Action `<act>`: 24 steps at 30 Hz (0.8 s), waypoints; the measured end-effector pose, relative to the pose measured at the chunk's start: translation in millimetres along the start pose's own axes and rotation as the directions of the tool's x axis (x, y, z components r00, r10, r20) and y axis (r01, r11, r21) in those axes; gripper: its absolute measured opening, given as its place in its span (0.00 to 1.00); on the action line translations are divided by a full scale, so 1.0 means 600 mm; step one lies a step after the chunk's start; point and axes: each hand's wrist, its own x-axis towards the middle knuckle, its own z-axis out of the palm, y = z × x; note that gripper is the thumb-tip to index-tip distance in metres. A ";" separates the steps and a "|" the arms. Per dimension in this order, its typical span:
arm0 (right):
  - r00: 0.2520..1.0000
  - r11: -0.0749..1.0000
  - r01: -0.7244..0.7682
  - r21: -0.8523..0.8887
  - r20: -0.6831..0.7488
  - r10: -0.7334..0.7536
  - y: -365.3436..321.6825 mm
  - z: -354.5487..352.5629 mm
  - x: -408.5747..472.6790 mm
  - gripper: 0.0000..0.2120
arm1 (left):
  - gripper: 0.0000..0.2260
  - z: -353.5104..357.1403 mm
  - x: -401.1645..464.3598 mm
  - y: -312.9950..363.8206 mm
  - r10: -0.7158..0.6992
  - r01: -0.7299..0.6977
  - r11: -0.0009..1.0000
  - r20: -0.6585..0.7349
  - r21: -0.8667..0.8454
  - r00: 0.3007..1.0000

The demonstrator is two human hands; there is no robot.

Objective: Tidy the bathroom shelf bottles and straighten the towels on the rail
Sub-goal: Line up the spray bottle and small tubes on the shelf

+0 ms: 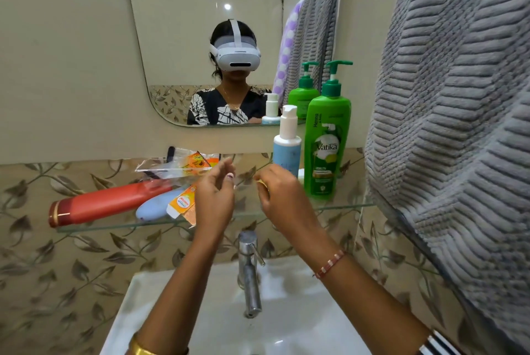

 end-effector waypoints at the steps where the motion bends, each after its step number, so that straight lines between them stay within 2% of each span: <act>1: 0.996 1.000 -0.001 -0.028 0.088 0.003 -0.004 0.003 0.002 0.06 | 0.15 -0.008 0.003 0.002 -0.014 0.014 1.000 -0.023 -0.011 1.000; 5: 0.933 0.970 0.124 -0.210 0.357 -0.042 -0.025 0.005 0.020 0.10 | 0.15 -0.026 -0.003 0.018 -0.054 0.049 0.996 -0.058 -0.079 0.997; 8: 0.886 0.893 0.255 -0.372 0.459 -0.062 -0.031 0.026 0.040 0.11 | 0.15 -0.032 -0.015 0.033 -0.083 0.070 0.987 -0.086 -0.142 0.993; 10: 0.855 0.844 0.285 -0.455 0.518 -0.009 -0.026 0.053 0.053 0.12 | 0.15 -0.040 -0.026 0.040 -0.085 0.067 0.983 -0.101 -0.171 0.991; 15: 0.806 0.771 0.196 -0.605 0.548 0.225 -0.017 0.111 0.069 0.16 | 0.14 -0.064 -0.044 0.042 -0.126 0.107 0.969 -0.074 -0.222 0.989; 21: 0.760 0.669 0.157 -0.727 0.521 0.388 -0.022 0.132 0.091 0.20 | 0.13 -0.090 -0.017 0.032 -0.157 0.155 0.959 0.011 -0.235 0.988; 24: 0.734 0.594 0.117 -0.796 0.472 0.488 -0.021 0.139 0.100 0.18 | 0.13 -0.097 -0.011 0.032 -0.163 0.176 0.954 0.071 -0.245 0.984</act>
